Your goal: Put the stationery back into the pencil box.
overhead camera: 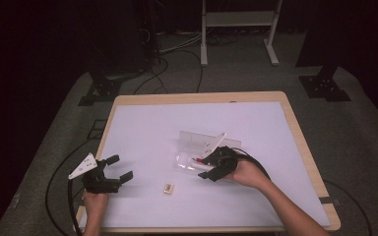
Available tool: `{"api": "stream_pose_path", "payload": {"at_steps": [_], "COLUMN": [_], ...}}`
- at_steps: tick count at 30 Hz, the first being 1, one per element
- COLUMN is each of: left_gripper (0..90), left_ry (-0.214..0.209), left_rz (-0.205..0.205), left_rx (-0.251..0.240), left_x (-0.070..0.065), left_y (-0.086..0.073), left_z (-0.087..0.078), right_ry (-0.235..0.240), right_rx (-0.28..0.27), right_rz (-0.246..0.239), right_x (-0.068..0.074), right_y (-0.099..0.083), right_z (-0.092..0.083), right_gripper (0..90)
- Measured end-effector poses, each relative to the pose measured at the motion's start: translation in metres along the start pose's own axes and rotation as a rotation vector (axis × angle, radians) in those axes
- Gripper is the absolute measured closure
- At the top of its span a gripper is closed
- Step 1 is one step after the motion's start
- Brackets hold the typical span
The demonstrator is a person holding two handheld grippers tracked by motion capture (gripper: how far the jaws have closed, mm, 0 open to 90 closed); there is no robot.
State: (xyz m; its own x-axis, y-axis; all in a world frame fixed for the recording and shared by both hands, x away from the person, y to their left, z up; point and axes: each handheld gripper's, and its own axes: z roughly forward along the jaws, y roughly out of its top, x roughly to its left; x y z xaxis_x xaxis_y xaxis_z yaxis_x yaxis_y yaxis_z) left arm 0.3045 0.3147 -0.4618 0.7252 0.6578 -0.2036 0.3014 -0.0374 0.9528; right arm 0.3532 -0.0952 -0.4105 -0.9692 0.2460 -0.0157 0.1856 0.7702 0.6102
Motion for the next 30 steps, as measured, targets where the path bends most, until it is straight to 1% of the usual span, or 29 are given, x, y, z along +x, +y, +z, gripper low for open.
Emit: {"api": "stream_pose_path", "payload": {"at_steps": [10,11,17,30], "left_gripper": [0.0,0.0,0.0,0.0], "left_ry": [-0.001,0.000,-0.001,-0.002], "left_rz": [0.000,0.001,-0.001,-0.001], "left_rx": [0.000,0.002,-0.001,-0.001], "left_x": [0.000,0.000,0.000,0.000], "left_y": [0.000,0.000,0.000,0.000], "left_z": [0.000,0.000,0.000,0.000], "right_ry": [0.020,0.021,0.035,0.051], "right_rx": [-0.015,-0.017,-0.022,-0.028], "right_rz": [0.003,-0.003,0.004,-0.009], "right_x": [0.007,0.007,0.010,0.018], "right_y": [0.007,0.008,0.013,0.021], "right_z": [0.002,0.003,0.005,0.012], "right_gripper": [40.9,40.5,36.3,33.2]}}
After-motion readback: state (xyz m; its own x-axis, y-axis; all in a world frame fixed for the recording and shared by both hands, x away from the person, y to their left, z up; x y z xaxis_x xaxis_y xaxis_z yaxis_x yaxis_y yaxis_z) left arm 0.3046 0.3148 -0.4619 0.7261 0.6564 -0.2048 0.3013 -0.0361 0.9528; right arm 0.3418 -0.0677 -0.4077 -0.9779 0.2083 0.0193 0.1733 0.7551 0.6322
